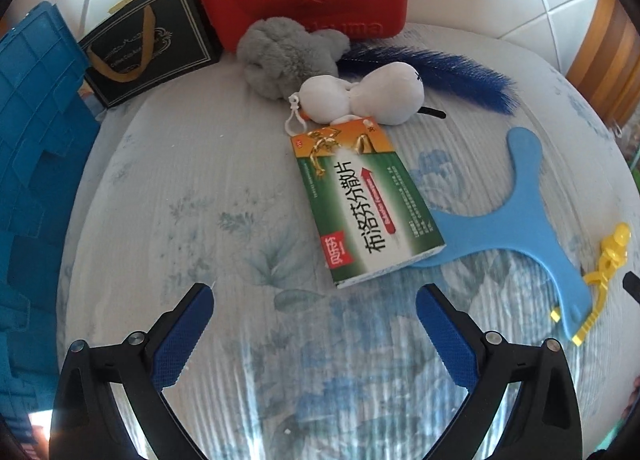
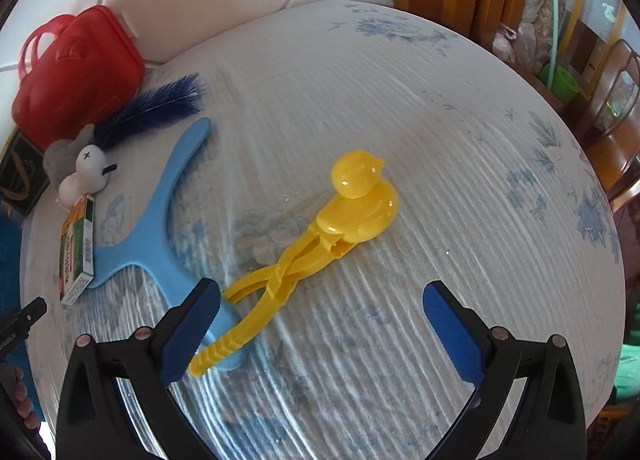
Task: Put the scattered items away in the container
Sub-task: 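Grasp the green ibuprofen box with the left tool while the right tool grasps the yellow duck clip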
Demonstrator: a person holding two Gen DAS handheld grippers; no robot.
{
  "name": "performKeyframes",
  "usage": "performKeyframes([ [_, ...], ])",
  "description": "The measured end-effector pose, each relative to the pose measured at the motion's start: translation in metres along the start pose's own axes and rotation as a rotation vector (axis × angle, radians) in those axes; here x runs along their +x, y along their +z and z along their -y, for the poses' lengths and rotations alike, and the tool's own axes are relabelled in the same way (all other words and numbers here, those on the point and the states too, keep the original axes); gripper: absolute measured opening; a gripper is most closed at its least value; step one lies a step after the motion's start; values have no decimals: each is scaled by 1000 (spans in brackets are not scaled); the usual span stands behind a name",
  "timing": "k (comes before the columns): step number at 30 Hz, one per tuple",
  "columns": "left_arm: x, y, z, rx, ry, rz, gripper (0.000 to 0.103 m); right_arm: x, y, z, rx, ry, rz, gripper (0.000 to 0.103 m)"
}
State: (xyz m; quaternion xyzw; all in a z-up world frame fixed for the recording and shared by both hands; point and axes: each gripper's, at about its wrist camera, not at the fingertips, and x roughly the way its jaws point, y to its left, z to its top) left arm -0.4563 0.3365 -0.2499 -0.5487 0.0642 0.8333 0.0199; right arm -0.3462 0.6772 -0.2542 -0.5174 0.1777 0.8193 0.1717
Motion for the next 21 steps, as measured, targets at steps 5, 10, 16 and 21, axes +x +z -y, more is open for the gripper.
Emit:
performKeyframes([
  [5, 28, 30, 13, 2, 3, -9, 103, 17, 16, 20, 75, -46, -18, 103],
  [10, 54, 52, 23, -10, -19, -27, 103, 29, 30, 23, 69, -65, -12, 102],
  [16, 80, 67, 32, -9, -27, -67, 103, 49, 34, 16, 34, -67, -41, 75],
  [21, 91, 66, 31, -14, -23, -96, 98, 63, 33, 11, 12, -63, -66, 74],
])
